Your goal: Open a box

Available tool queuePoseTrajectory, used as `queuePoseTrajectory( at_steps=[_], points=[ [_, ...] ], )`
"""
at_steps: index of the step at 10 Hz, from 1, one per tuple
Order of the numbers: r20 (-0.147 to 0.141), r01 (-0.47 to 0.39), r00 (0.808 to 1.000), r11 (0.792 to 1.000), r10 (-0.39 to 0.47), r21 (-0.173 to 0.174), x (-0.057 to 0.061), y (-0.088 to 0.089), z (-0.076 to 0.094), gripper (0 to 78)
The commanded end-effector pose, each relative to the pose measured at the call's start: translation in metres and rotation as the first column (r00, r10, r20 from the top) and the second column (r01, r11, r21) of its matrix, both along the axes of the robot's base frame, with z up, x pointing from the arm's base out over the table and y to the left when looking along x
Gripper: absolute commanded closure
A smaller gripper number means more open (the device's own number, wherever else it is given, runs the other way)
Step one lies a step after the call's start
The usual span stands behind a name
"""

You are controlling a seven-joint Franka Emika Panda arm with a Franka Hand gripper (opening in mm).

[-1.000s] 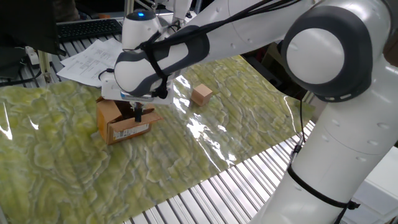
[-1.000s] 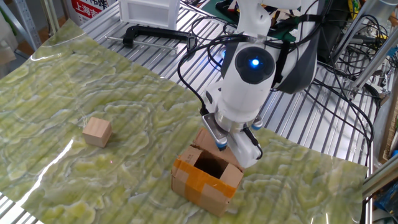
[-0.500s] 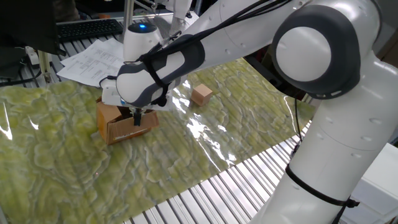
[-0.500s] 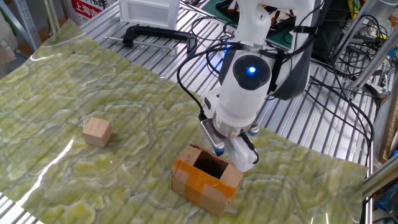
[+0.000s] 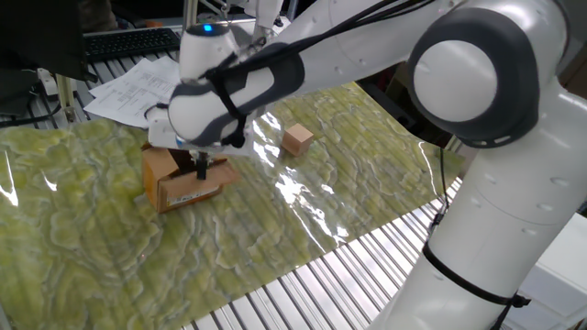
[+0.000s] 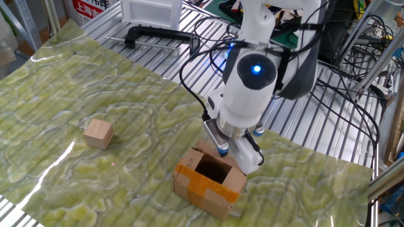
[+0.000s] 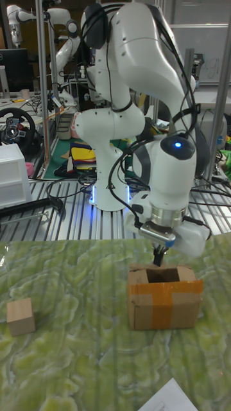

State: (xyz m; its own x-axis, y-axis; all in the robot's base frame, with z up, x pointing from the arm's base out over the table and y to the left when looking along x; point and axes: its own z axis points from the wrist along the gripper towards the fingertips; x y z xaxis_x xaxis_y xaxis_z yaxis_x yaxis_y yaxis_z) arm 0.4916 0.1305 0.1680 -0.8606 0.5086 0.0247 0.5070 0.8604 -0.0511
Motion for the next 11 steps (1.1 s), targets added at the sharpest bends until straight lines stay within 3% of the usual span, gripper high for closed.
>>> queuePoseTrajectory(
  at_steps=[1,2,5,8,11],
  points=[
    [-0.019,0.008,1.0,1.0,-0.008,0.002,0.013,0.003,0.028,77.6],
    [-0.02,0.009,1.0,1.0,-0.009,0.002,0.014,0.003,0.029,77.6],
    [-0.023,0.022,1.0,1.0,-0.022,0.002,0.032,0.004,0.039,77.6],
    [-0.026,0.046,0.999,0.999,-0.045,0.012,0.058,0.004,0.045,77.6],
    [-0.022,0.048,0.999,0.999,-0.047,0.005,0.074,0.005,0.033,77.6]
  ],
)
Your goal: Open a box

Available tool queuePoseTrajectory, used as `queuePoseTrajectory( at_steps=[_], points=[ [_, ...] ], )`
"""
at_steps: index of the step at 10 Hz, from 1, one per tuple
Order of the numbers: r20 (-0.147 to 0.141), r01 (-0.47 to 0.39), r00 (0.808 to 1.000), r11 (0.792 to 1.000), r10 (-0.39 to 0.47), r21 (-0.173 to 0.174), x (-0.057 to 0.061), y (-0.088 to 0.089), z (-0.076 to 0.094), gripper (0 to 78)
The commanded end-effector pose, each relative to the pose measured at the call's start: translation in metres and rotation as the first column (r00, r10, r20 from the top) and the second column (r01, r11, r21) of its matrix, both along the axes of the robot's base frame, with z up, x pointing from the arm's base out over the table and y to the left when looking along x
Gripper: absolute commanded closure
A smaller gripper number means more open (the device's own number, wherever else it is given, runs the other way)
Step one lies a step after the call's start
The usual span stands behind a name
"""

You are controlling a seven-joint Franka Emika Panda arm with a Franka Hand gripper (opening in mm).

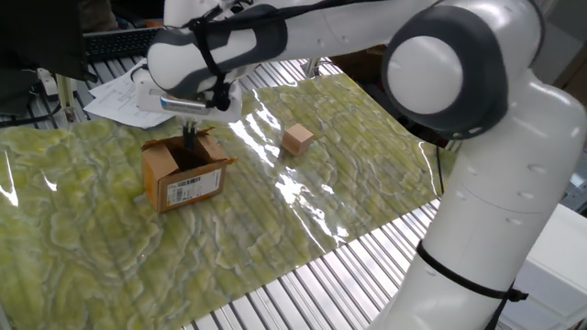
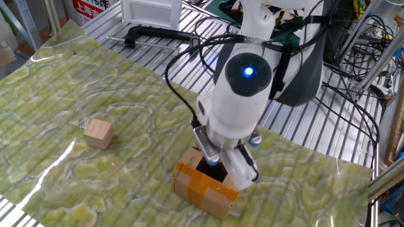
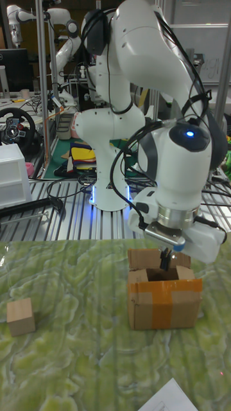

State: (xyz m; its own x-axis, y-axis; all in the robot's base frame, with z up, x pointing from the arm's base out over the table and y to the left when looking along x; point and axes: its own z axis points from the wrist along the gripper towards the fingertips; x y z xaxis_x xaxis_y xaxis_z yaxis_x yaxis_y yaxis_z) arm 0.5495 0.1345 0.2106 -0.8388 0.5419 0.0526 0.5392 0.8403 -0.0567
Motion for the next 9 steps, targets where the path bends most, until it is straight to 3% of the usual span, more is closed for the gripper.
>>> queuePoseTrajectory(
  at_steps=[1,3,5,9],
  points=[
    [0.005,0.007,1.0,1.0,-0.007,-0.004,0.019,0.001,-0.014,77.6],
    [0.007,0.006,1.0,1.0,-0.006,-0.005,0.024,0.0,-0.02,77.6],
    [0.006,0.007,1.0,1.0,-0.007,-0.007,0.037,-0.001,-0.022,77.6],
    [-0.017,0.008,1.0,1.0,-0.008,-0.007,0.064,-0.007,-0.008,77.6]
  ],
)
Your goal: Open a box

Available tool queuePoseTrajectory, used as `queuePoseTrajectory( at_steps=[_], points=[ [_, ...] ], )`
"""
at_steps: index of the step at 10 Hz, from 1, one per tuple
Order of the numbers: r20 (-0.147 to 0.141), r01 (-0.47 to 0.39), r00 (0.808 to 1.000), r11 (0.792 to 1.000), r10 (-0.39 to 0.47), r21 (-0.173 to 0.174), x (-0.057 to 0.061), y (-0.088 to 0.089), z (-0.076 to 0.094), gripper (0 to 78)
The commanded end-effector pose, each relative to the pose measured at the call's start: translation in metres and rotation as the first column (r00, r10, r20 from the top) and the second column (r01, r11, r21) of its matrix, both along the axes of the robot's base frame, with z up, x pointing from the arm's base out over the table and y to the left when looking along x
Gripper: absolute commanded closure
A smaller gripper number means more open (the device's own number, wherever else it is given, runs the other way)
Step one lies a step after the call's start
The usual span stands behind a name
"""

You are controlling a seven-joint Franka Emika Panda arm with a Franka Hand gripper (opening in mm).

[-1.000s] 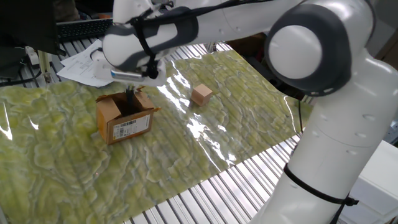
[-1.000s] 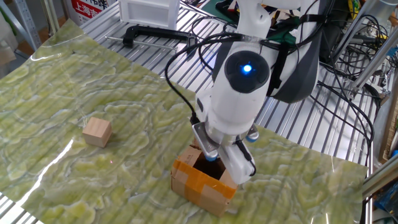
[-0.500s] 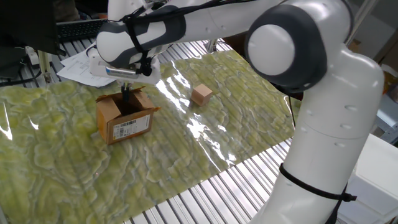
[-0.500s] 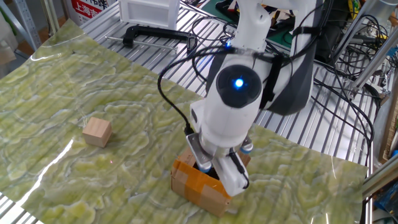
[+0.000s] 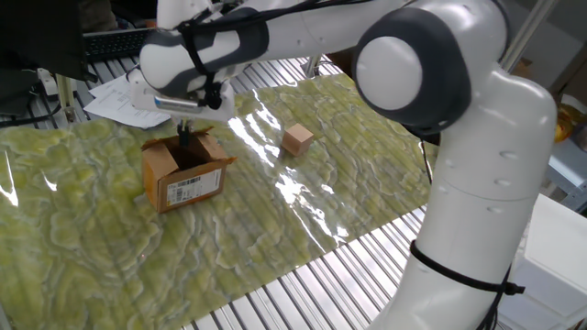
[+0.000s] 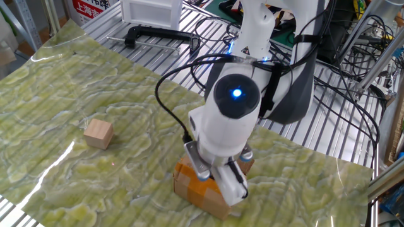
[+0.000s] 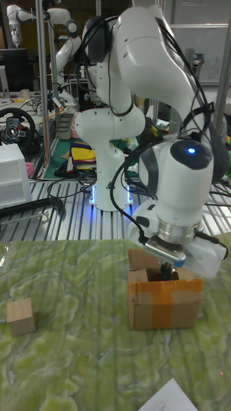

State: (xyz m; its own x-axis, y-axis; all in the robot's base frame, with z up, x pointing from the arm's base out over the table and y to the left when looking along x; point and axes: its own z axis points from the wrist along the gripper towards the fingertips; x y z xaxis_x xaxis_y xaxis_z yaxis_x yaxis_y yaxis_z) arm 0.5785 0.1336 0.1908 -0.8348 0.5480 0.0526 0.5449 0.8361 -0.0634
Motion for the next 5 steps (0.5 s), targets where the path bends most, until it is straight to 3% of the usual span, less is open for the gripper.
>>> queuePoseTrajectory(
  at_steps=[1,5],
  points=[
    [-0.016,0.0,1.0,1.0,0.0,-0.002,0.0377,-0.0073,0.0138,77.6],
    [-0.026,-0.008,1.0,1.0,0.008,0.0,0.0446,-0.0096,0.018,77.6]
  ],
)
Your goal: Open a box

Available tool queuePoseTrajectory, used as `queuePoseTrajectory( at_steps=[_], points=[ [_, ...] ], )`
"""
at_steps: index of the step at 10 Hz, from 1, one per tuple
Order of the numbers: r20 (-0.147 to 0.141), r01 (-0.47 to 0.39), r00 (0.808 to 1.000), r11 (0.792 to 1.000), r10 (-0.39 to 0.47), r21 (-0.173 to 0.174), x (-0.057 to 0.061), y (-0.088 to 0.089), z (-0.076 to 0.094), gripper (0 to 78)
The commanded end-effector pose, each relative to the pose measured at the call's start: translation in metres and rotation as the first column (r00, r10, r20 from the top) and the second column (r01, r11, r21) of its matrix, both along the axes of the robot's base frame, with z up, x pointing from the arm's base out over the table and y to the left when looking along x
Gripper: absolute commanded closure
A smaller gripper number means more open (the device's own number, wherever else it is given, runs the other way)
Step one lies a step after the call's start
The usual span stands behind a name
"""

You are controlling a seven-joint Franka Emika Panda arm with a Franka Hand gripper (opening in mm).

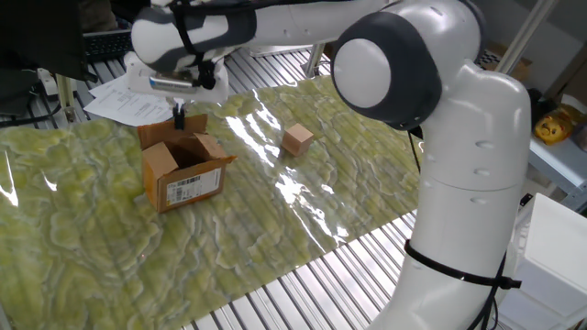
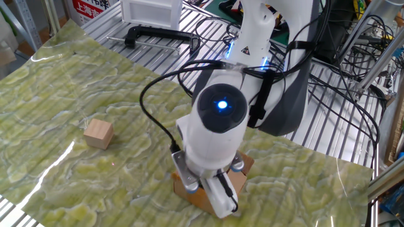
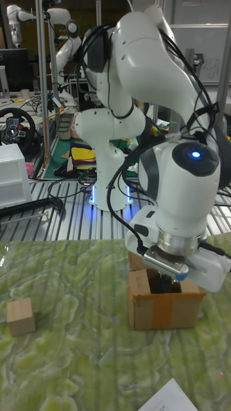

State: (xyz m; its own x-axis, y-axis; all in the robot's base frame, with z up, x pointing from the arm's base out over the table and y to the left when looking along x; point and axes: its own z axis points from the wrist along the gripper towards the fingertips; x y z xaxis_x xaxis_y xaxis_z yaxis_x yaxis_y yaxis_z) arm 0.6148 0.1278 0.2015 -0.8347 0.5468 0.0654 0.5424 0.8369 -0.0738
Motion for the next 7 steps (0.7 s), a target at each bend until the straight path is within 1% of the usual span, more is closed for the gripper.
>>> queuePoseTrajectory(
  at_steps=[1,2,3,4,7],
  points=[
    [-0.013,-0.008,1.0,1.0,0.008,0.003,0.012,-0.005,0.009,77.6],
    [-0.013,-0.005,1.0,1.0,0.006,0.006,0.019,-0.007,0.01,77.6],
    [-0.012,-0.005,1.0,1.0,0.006,0.004,0.02,-0.008,0.008,77.6],
    [-0.01,-0.006,1.0,1.0,0.006,0.004,0.024,-0.009,0.005,77.6],
    [-0.007,-0.002,1.0,1.0,0.002,0.004,0.028,-0.01,0.003,77.6]
  ],
)
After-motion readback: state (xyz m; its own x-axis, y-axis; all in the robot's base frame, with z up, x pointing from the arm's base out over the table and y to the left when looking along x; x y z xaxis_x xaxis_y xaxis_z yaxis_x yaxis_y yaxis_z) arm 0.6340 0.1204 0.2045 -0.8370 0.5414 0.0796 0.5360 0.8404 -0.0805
